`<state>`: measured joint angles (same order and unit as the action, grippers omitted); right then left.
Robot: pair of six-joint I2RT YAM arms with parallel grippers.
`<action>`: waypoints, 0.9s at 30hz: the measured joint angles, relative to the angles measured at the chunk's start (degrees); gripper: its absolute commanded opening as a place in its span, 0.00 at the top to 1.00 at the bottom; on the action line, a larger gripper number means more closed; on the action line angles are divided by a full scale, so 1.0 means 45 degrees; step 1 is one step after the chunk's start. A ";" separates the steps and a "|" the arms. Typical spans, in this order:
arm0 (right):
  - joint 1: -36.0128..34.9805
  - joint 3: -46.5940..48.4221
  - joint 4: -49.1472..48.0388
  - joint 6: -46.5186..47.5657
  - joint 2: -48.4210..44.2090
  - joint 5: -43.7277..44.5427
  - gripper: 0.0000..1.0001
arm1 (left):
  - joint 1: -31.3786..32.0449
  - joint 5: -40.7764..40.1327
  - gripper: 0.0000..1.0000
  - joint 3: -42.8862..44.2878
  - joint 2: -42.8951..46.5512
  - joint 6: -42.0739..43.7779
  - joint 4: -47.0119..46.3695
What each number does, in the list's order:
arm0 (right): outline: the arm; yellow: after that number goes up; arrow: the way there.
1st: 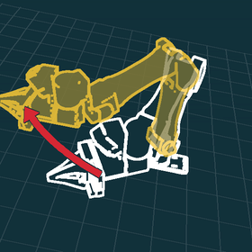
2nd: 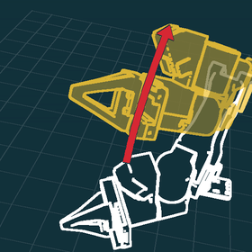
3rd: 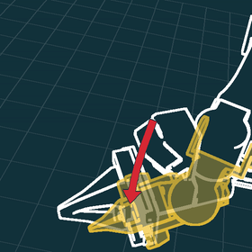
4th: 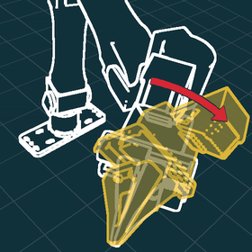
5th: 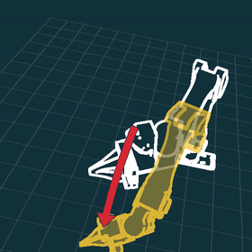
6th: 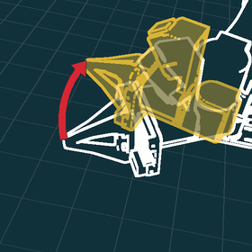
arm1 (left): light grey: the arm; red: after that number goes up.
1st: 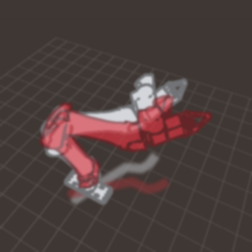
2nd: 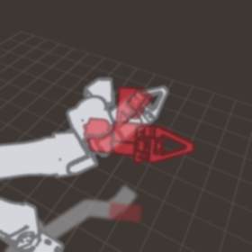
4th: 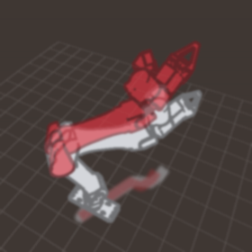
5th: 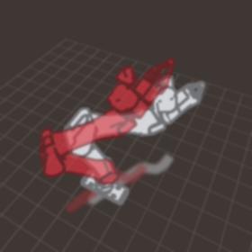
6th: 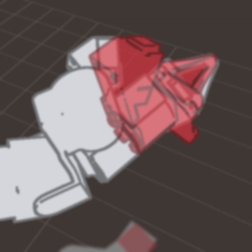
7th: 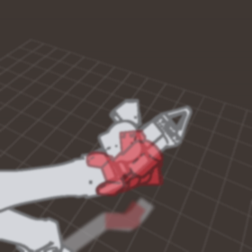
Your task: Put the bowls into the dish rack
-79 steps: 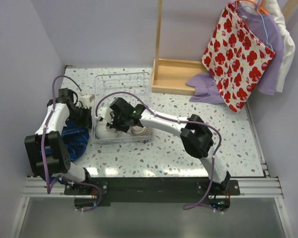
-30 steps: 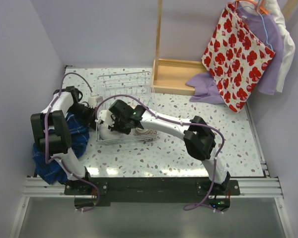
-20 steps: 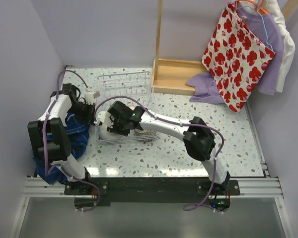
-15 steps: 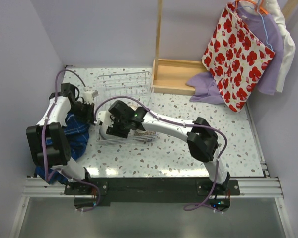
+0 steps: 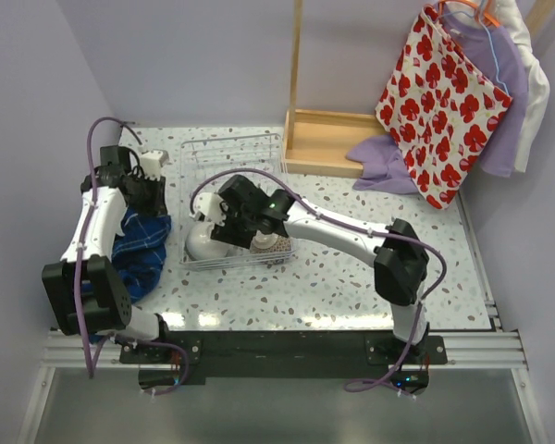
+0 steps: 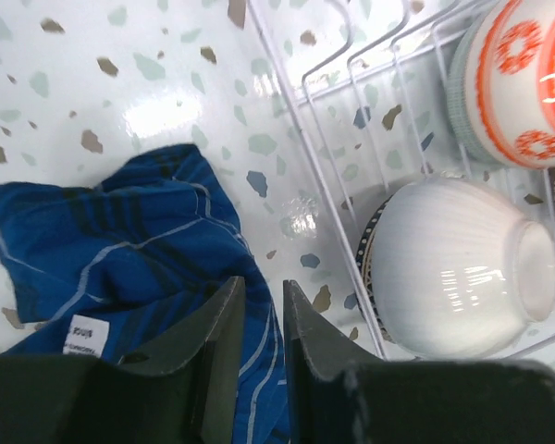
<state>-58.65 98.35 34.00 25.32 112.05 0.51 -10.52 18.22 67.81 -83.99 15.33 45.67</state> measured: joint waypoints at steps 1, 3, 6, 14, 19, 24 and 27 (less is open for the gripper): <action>0.0063 -0.0097 0.0039 -0.0005 -0.0199 0.0000 0.35 | 0.0005 0.0073 0.72 0.0068 0.0189 -0.0005 -0.0068; 0.0243 -0.0243 0.0146 -0.0097 -0.0612 -0.0112 0.35 | 0.0015 0.0335 0.71 0.0359 0.0510 0.0029 -0.0136; 0.0743 -0.0301 0.0384 -0.0461 -0.1229 -0.0617 0.34 | 0.0141 0.0865 0.69 0.0811 0.0894 0.0209 -0.0345; 0.3055 -0.1088 0.0277 -0.2137 -0.2492 -0.2103 0.37 | 0.2084 0.1511 0.85 0.1054 0.1039 0.0942 -0.0019; 0.2812 -0.1219 0.0248 -0.2793 -0.2395 -0.3079 0.38 | 0.3157 0.1569 1.00 0.1282 0.0583 0.1200 0.0549; 0.2963 -0.1214 0.0199 -0.3691 -0.2390 -0.3259 0.13 | 0.3186 0.1389 0.82 0.1972 0.0228 0.1399 0.0826; 0.3823 -0.1214 0.0141 -0.4711 -0.2443 -0.3084 0.01 | 0.3191 0.1161 0.61 0.2161 0.0301 0.1224 0.0486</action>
<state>-41.45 92.88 34.63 4.12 101.06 -13.37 3.84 23.44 77.54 -82.63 20.84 47.86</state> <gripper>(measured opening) 0.894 0.251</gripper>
